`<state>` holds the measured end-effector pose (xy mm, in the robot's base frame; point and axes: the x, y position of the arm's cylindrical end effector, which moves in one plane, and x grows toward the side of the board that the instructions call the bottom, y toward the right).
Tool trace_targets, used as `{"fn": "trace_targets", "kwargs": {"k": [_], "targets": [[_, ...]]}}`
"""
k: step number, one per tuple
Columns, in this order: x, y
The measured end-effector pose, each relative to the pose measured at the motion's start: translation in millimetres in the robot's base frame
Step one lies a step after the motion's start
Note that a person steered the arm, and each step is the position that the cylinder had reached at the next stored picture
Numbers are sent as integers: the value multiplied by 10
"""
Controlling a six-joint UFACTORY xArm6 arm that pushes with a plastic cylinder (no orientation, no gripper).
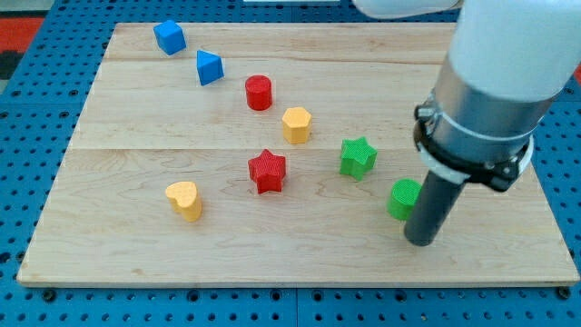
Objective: Move the yellow heart bottom right to the green circle
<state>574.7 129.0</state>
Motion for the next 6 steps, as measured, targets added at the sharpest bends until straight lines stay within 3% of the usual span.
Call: {"fn": "trace_targets", "kwargs": {"k": [1, 2, 3, 4, 6], "targets": [[40, -148], [-263, -135], [-294, -75], [97, -756], [130, -1796]]}}
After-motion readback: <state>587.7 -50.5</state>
